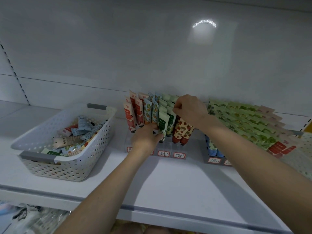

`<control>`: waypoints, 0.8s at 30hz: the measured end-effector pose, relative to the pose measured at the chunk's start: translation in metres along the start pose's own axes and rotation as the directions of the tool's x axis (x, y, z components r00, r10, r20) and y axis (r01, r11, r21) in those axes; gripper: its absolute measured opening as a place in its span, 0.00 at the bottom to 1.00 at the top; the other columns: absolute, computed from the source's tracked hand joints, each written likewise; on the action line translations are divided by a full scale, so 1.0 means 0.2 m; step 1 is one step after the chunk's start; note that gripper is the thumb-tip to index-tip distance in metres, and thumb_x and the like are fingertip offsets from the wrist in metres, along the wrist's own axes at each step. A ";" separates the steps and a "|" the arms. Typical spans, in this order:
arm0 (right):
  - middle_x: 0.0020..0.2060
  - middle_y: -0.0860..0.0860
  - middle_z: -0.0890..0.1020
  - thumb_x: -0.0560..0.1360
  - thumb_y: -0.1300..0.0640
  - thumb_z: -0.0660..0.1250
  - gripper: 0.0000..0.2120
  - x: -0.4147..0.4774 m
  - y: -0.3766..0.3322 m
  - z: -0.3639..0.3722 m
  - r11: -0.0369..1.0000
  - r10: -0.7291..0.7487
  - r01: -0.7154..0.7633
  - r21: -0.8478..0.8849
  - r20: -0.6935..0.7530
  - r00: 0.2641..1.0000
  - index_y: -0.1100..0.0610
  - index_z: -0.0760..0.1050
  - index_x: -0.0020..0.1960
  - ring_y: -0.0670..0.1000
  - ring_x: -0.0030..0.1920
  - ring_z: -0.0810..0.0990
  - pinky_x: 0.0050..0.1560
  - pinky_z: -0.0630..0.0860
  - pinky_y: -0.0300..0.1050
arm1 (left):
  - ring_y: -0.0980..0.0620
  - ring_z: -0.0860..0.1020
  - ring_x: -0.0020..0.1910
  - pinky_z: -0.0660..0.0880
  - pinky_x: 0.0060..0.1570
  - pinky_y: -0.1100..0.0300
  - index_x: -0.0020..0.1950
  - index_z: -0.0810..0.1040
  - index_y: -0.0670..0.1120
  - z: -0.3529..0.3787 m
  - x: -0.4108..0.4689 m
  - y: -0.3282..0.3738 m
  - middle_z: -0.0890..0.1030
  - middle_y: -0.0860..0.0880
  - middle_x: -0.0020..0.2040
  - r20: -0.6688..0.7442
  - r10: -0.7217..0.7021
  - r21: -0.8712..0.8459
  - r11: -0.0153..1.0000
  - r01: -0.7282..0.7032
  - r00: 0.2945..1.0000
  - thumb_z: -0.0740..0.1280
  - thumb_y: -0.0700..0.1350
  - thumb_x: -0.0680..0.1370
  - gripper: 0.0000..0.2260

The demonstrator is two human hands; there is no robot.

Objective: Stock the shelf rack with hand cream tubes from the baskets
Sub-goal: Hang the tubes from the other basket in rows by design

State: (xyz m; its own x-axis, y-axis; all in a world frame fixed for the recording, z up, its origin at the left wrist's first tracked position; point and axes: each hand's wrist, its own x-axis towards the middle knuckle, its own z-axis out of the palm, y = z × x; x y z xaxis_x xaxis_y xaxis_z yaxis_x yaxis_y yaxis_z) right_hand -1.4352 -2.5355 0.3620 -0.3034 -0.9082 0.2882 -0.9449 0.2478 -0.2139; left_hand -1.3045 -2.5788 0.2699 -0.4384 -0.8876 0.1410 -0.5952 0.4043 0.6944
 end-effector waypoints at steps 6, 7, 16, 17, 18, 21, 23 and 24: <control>0.50 0.55 0.81 0.78 0.59 0.59 0.10 0.01 0.00 0.01 0.999 -0.013 0.013 -0.044 -0.004 1.000 0.59 0.78 0.52 0.55 0.49 0.79 0.41 0.73 0.43 | 0.48 0.77 0.56 0.73 0.50 0.57 0.61 0.76 0.48 0.00 0.00 0.01 0.78 0.51 0.61 -0.008 0.008 0.018 1.000 -0.008 1.000 0.65 0.50 0.77 0.14; 0.50 0.56 0.81 0.78 0.59 0.59 0.10 0.01 0.00 0.01 0.999 -0.016 0.016 -0.043 -0.003 1.000 0.60 0.78 0.52 0.55 0.49 0.79 0.41 0.74 0.44 | 0.48 0.76 0.56 0.72 0.50 0.57 0.61 0.76 0.47 0.00 0.00 0.01 0.78 0.51 0.61 -0.009 0.005 0.015 1.000 -0.005 1.000 0.65 0.50 0.77 0.14; 0.50 0.55 0.81 0.77 0.55 0.62 0.10 0.00 0.01 0.00 1.000 -0.025 0.025 -0.007 0.001 1.000 0.59 0.78 0.52 0.54 0.50 0.79 0.42 0.71 0.43 | 0.48 0.76 0.58 0.71 0.50 0.58 0.65 0.74 0.48 0.00 -0.01 0.00 0.76 0.51 0.64 -0.016 0.000 0.005 1.000 0.000 1.000 0.65 0.51 0.77 0.18; 0.51 0.55 0.80 0.77 0.55 0.62 0.10 0.00 0.01 0.00 1.000 -0.026 0.026 -0.011 0.001 1.000 0.59 0.78 0.52 0.54 0.50 0.79 0.42 0.71 0.42 | 0.48 0.76 0.58 0.71 0.51 0.58 0.65 0.73 0.48 0.00 -0.01 0.00 0.76 0.51 0.64 -0.017 -0.005 0.007 1.000 0.005 1.000 0.65 0.52 0.77 0.18; 0.51 0.55 0.80 0.77 0.54 0.62 0.10 0.00 0.01 0.00 1.000 -0.026 0.026 -0.013 0.000 1.000 0.59 0.78 0.52 0.54 0.50 0.79 0.42 0.71 0.42 | 0.48 0.76 0.58 0.72 0.51 0.57 0.65 0.73 0.48 0.01 -0.01 0.00 0.76 0.51 0.64 -0.019 -0.010 0.011 1.000 0.010 1.000 0.65 0.52 0.77 0.18; 0.51 0.55 0.80 0.77 0.55 0.62 0.10 0.00 0.02 -0.01 1.000 -0.026 0.026 -0.002 -0.008 1.000 0.59 0.78 0.52 0.54 0.50 0.79 0.42 0.73 0.43 | 0.48 0.76 0.58 0.72 0.52 0.57 0.67 0.72 0.47 0.00 -0.01 -0.01 0.75 0.50 0.64 -0.024 -0.015 0.013 1.000 0.015 1.000 0.66 0.52 0.77 0.20; 0.51 0.55 0.80 0.77 0.56 0.62 0.10 0.00 0.03 -0.02 0.999 -0.034 0.034 0.010 -0.023 0.999 0.60 0.78 0.52 0.55 0.50 0.79 0.46 0.76 0.46 | 0.48 0.76 0.58 0.72 0.51 0.57 0.66 0.73 0.46 -0.01 -0.03 -0.01 0.76 0.49 0.64 -0.041 -0.005 -0.030 1.000 0.004 0.999 0.66 0.52 0.77 0.20; 0.50 0.56 0.81 0.77 0.56 0.62 0.10 0.00 0.03 -0.03 0.999 -0.042 0.043 0.026 -0.044 0.998 0.60 0.78 0.51 0.55 0.49 0.79 0.48 0.77 0.47 | 0.48 0.76 0.56 0.71 0.49 0.59 0.65 0.74 0.45 -0.02 -0.05 0.00 0.76 0.49 0.62 -0.071 0.006 -0.059 0.998 -0.010 0.997 0.66 0.51 0.77 0.19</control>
State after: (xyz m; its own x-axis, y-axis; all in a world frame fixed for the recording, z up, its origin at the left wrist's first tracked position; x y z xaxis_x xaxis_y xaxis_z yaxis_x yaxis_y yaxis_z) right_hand -1.4422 -2.5321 0.3664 -0.2683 -0.9024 0.3373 -0.9536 0.1992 -0.2257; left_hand -1.2973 -2.5714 0.2722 -0.3931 -0.8987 0.1946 -0.5500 0.3994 0.7335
